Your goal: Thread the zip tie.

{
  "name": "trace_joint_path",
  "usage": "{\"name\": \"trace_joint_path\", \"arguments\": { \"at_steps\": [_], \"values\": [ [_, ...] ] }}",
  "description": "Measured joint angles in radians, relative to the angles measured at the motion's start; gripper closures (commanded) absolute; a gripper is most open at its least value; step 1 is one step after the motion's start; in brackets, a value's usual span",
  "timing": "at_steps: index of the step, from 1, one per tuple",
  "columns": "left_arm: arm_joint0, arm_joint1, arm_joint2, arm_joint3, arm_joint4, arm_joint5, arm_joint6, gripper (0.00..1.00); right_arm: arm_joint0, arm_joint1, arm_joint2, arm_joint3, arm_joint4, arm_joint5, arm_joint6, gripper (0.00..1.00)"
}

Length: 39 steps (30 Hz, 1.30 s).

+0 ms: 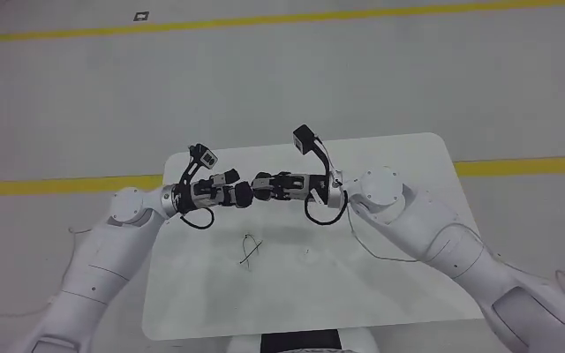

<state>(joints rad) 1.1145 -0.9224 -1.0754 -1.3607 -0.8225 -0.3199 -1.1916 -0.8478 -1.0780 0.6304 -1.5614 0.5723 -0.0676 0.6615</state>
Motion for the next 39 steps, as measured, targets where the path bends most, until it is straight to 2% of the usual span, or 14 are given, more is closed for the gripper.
{"name": "trace_joint_path", "arguments": {
  "at_steps": [6,8,10,16,20,31,39],
  "values": [
    [0.016,-0.001,-0.003,-0.019,0.001,0.009,0.012,0.00,-0.019,-0.003,0.021,-0.011,-0.056,0.031,-0.010,1.00],
    [0.018,-0.001,-0.006,-0.018,0.002,0.008,0.010,0.22,-0.023,-0.004,0.031,-0.010,-0.067,0.041,-0.004,1.00],
    [0.021,-0.002,-0.008,-0.015,0.001,0.005,0.007,0.53,-0.029,-0.004,0.042,-0.011,-0.074,0.048,0.002,1.00],
    [0.029,-0.001,-0.019,-0.008,0.000,0.002,-0.002,0.67,-0.045,-0.003,0.072,-0.017,-0.097,0.073,0.037,1.00],
    [0.031,-0.002,-0.022,-0.010,0.004,0.004,-0.006,0.71,-0.054,-0.004,0.085,-0.019,-0.108,0.087,0.054,1.00],
    [0.033,-0.007,-0.018,-0.009,0.011,0.008,-0.007,0.69,-0.067,-0.017,0.104,-0.020,-0.134,0.101,0.072,1.00],
    [0.041,-0.006,-0.029,-0.013,0.013,0.008,-0.011,0.73,-0.085,-0.024,0.122,-0.016,-0.145,0.109,0.068,1.00]
  ]
}}
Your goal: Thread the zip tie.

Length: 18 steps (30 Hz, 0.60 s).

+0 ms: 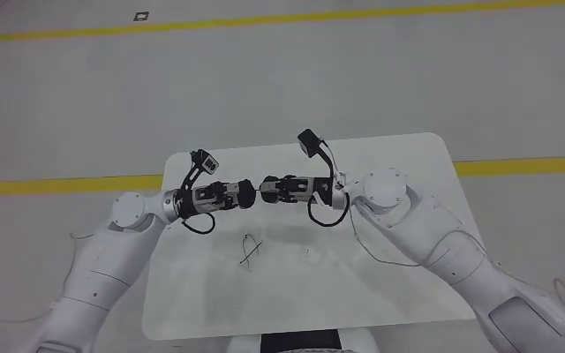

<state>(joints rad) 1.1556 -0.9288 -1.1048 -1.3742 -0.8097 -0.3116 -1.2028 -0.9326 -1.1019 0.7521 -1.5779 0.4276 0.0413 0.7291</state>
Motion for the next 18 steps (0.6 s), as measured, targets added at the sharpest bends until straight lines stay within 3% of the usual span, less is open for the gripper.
{"name": "trace_joint_path", "arguments": {
  "at_steps": [14,18],
  "values": [
    [0.025,0.002,-0.019,-0.019,0.004,0.005,-0.009,0.87,-0.028,-0.012,0.022,-0.016,-0.018,0.014,0.014,1.00],
    [0.031,0.003,-0.026,-0.026,0.006,0.007,-0.012,0.97,-0.031,-0.016,0.025,-0.020,-0.023,0.016,0.019,1.00]
  ]
}}
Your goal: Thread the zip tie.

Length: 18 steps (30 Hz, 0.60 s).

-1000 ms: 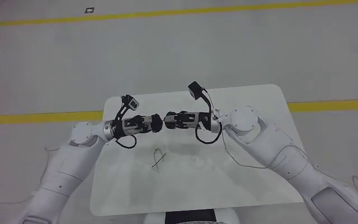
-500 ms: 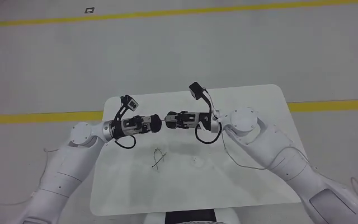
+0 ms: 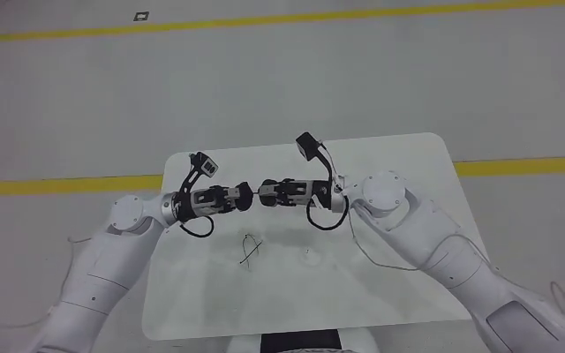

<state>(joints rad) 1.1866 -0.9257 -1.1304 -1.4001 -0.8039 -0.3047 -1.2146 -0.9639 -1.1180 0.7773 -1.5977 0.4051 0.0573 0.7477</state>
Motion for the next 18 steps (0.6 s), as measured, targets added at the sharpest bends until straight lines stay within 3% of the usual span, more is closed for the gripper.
{"name": "trace_joint_path", "arguments": {
  "at_steps": [6,9,10,11,12,15,18],
  "values": [
    [0.010,0.001,-0.008,-0.009,0.002,0.002,-0.002,1.00,-0.006,-0.006,0.006,-0.002,-0.008,0.004,0.006,1.00],
    [0.014,0.001,-0.013,-0.012,0.003,0.002,-0.002,1.00,-0.008,-0.008,0.010,-0.003,-0.012,0.008,0.011,0.56],
    [0.015,0.002,-0.015,-0.013,0.003,0.002,-0.002,1.00,-0.008,-0.009,0.011,-0.003,-0.013,0.009,0.012,0.25],
    [0.016,0.002,-0.017,-0.013,0.003,0.002,-0.002,1.00,-0.008,-0.010,0.013,-0.004,-0.013,0.010,0.013,0.02],
    [0.017,0.002,-0.019,-0.012,0.003,0.001,-0.002,1.00,-0.009,-0.011,0.014,-0.004,-0.013,0.011,0.013,0.00],
    [0.020,0.004,-0.030,-0.010,0.002,-0.001,-0.001,1.00,-0.011,-0.012,0.024,-0.003,-0.015,0.012,0.019,0.08],
    [0.021,0.005,-0.040,-0.007,0.001,0.000,-0.004,1.00,-0.016,-0.010,0.039,-0.007,-0.018,0.012,0.032,0.43]
  ]
}}
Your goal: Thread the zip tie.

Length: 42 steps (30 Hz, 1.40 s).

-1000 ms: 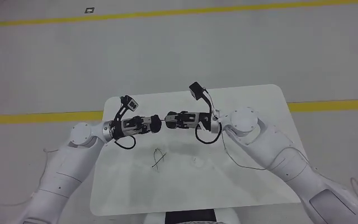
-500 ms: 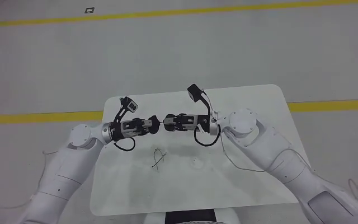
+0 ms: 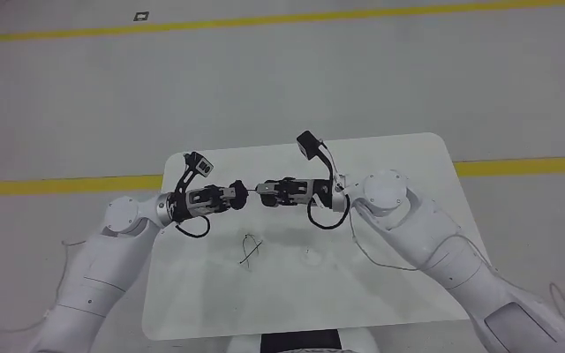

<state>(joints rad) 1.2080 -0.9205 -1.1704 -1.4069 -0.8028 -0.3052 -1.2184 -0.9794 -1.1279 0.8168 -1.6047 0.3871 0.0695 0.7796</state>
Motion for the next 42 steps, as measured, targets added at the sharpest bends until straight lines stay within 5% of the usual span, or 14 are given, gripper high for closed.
{"name": "trace_joint_path", "arguments": {
  "at_steps": [6,37,42],
  "values": [
    [-0.002,-0.001,-0.006,0.004,0.000,0.002,-0.001,1.00,-0.009,0.000,0.020,-0.002,0.007,-0.025,0.030,0.64],
    [-0.027,-0.016,0.020,0.039,-0.008,0.005,-0.014,1.00,0.037,-0.048,0.000,0.098,0.031,-0.069,0.073,0.83],
    [-0.030,-0.018,0.022,0.041,-0.007,0.004,-0.015,1.00,0.035,-0.052,0.002,0.101,0.029,-0.070,0.079,1.00]
  ]
}}
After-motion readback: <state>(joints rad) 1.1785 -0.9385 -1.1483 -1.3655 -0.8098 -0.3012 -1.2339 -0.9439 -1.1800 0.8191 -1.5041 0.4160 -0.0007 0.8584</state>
